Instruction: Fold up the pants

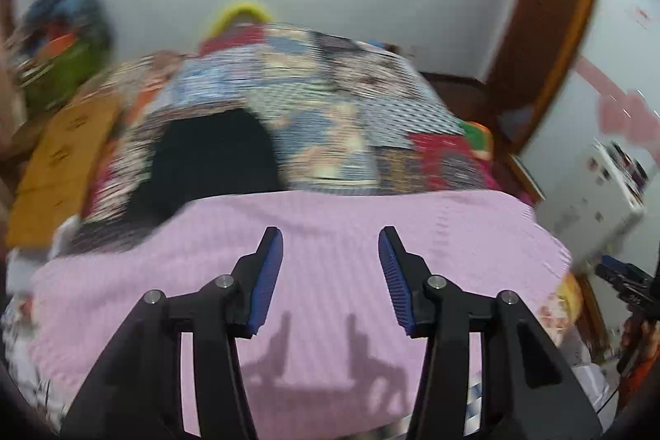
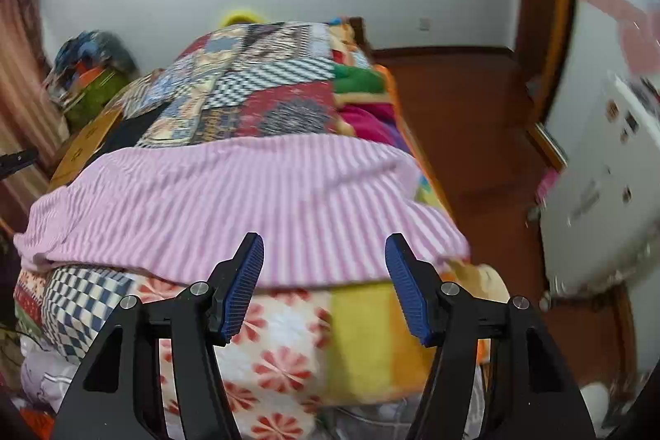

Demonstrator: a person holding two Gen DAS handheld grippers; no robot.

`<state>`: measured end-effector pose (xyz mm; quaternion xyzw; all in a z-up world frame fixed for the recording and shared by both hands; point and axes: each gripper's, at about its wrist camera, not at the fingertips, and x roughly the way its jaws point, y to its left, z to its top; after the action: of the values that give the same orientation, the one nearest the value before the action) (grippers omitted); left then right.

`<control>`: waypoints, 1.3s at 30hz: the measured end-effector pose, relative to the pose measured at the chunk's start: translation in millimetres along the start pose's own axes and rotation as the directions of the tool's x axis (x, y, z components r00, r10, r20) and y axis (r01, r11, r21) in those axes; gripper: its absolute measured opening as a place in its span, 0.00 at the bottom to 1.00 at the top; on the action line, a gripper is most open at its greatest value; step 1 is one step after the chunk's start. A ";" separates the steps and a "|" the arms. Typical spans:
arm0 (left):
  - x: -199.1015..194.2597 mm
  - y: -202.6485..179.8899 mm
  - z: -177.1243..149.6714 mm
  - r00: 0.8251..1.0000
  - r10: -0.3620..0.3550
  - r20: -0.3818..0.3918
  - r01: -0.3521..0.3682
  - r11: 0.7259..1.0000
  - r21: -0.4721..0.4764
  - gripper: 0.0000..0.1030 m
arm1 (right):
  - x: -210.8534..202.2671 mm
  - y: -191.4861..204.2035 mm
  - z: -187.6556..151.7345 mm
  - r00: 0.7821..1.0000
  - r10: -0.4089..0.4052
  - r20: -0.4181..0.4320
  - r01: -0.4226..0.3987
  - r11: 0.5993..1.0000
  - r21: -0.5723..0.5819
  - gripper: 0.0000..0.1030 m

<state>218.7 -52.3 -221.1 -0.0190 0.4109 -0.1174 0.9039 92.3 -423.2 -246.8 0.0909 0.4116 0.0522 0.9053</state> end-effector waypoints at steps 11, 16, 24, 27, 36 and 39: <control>96.7 -153.6 1.4 0.972 -0.148 -0.182 0.184 0.962 0.200 0.52 | 28.9 -44.3 -25.9 0.994 0.073 -0.084 -0.059 0.986 0.157 0.57; 131.3 -193.7 -7.1 0.950 -0.162 -0.267 0.224 0.948 0.225 0.53 | 52.9 -55.1 -31.6 0.984 0.122 -0.127 -0.090 0.968 0.234 0.57; 171.7 -220.1 -24.2 0.915 -0.155 -0.374 0.248 0.945 0.213 0.57 | 67.8 -58.8 -25.6 0.976 0.189 -0.104 -0.153 0.946 0.284 0.61; 183.9 -221.4 -30.8 0.899 -0.149 -0.411 0.247 0.949 0.194 0.58 | 75.5 -61.6 -23.5 0.972 0.210 -0.104 -0.169 0.936 0.307 0.61; 187.7 -227.9 -41.2 0.904 -0.121 -0.410 0.233 0.944 0.235 0.66 | 88.0 -71.3 -19.8 0.970 0.230 -0.078 -0.182 0.901 0.395 0.62; 188.6 -232.4 -43.7 0.907 -0.107 -0.408 0.229 0.937 0.263 0.69 | 93.3 -74.4 -17.1 0.971 0.233 -0.058 -0.187 0.887 0.423 0.62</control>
<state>260.0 -318.4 -358.8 0.1086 0.5550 -0.2592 0.7829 142.0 -478.1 -341.9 0.3220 0.4487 0.0661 0.8310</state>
